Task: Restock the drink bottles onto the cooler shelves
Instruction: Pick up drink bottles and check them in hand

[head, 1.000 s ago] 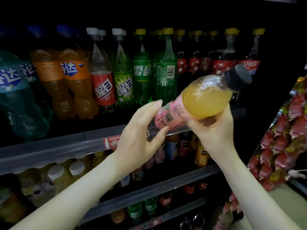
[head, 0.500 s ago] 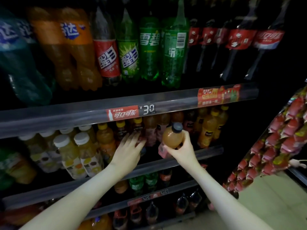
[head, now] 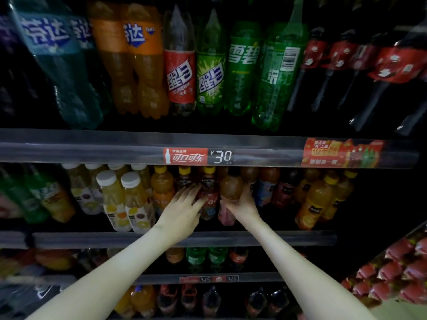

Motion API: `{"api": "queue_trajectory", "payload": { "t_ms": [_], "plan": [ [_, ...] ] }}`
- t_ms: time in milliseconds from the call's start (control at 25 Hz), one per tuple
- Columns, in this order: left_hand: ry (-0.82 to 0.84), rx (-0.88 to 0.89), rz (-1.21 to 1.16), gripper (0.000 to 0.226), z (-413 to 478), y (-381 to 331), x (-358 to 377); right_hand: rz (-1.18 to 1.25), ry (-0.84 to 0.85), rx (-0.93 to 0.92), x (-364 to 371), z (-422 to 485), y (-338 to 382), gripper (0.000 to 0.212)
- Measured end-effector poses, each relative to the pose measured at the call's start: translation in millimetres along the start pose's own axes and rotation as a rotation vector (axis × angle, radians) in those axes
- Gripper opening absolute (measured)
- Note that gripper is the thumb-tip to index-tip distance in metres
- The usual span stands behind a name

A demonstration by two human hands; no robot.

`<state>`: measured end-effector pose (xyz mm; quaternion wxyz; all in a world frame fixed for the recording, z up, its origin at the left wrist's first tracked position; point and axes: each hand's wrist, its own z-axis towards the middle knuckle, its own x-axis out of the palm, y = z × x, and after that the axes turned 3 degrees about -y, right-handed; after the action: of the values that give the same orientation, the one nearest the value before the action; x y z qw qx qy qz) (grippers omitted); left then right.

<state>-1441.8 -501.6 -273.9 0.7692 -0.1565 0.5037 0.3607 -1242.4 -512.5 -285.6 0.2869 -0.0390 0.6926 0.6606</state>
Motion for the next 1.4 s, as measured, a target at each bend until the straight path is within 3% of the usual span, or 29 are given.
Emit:
{"api": "queue_trajectory", "payload": {
  "t_ms": [80, 200, 320, 400, 480, 600, 680, 800, 960, 1120, 1400],
  "plan": [
    [-0.068, 0.031, -0.07, 0.053, 3.4, -5.4, -10.1, -0.052, 0.055, 0.037, -5.8, -6.9, 2.4, 0.082],
    [-0.224, 0.195, -0.165, 0.033, 17.7, -19.8, -43.1, -0.296, 0.064, -0.058, -25.4, -24.6, 16.7, 0.09],
    [-0.439, 0.36, -0.26, 0.026, 39.9, -37.9, -86.8, -0.602, 0.057, -0.27, -54.3, -53.6, 56.7, 0.061],
    [-0.566, 0.356, -0.297, 0.028, 60.3, -43.5, -111.0, -0.559, 0.013, -0.419, -73.3, -72.7, 90.5, 0.04],
    [-0.637, 0.246, -0.354, 0.034, 85.0, -43.3, -130.5, -0.447, -0.127, -0.551, -91.3, -80.8, 120.4, 0.031],
    [-0.594, 0.097, -0.371, 0.044, 114.2, -35.6, -147.6, -0.383, -0.416, -0.733, -109.3, -63.4, 149.3, 0.038],
    [-0.537, 0.035, -0.32, 0.05, 127.1, -29.8, -150.3, -0.382, -0.514, -0.682, -119.4, -43.2, 163.8, 0.049],
    [-0.461, -0.012, -0.219, 0.052, 130.8, -26.4, -145.0, -0.414, -0.516, -0.572, -127.3, -26.4, 164.8, 0.052],
    [-0.438, 0.025, -0.138, 0.049, 113.4, -34.1, -128.7, -0.52, -0.53, -0.674, -114.9, -43.4, 130.2, 0.042],
    [-0.468, 0.054, -0.07, 0.05, 99.9, -51.7, -119.5, -0.559, -0.574, -0.679, -106.4, -60.7, 102.0, 0.048],
    [-0.42, -0.05, -0.205, 0.056, 136.2, -59.1, -143.9, -0.325, -0.489, -0.571, -134.4, -48.6, 139.7, 0.062]
  ]
}}
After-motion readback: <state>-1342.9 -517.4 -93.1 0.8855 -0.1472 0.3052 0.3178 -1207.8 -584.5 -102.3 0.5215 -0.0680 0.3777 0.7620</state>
